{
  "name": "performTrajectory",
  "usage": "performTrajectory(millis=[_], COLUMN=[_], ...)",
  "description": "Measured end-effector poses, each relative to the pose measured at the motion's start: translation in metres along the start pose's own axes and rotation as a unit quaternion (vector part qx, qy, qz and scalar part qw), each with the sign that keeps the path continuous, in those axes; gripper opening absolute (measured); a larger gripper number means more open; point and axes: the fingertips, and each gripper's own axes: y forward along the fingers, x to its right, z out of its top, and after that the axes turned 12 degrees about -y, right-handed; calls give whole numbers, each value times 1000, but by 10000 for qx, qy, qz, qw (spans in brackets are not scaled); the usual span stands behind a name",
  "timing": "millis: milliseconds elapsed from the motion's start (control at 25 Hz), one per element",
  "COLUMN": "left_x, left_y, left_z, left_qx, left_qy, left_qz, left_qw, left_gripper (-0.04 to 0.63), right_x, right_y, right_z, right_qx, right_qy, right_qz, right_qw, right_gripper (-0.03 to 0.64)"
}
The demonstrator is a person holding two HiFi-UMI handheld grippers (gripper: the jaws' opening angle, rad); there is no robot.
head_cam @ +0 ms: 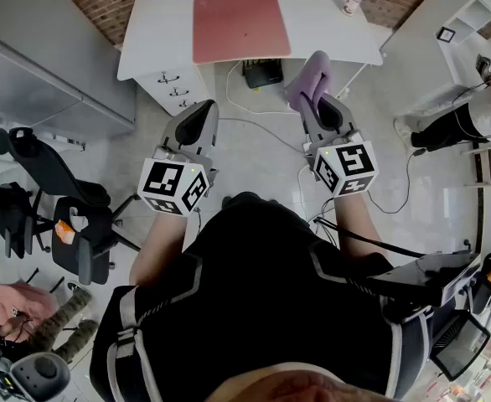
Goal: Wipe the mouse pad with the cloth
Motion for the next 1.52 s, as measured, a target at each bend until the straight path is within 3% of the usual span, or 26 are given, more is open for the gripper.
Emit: performTrajectory(millis=[400,960,1520], left_x=[-12,-24,-88], left_y=[-4,-10,-32], left_z=[2,3,0], left_qx=[10,-23,-80], left_qy=[-38,-84,-235], left_qz=[226,240,248], left_qw=[9997,9997,9994], left_gripper=[2,2,2], right_x=[-7,-11,-63], right_y=[3,10,54], right_z=[9,8,13], right_qx=[82,114,-5], right_qy=[-72,166,103], right_qz=[7,-16,86], right_qw=[9999,9998,9999], right_gripper=[54,55,55])
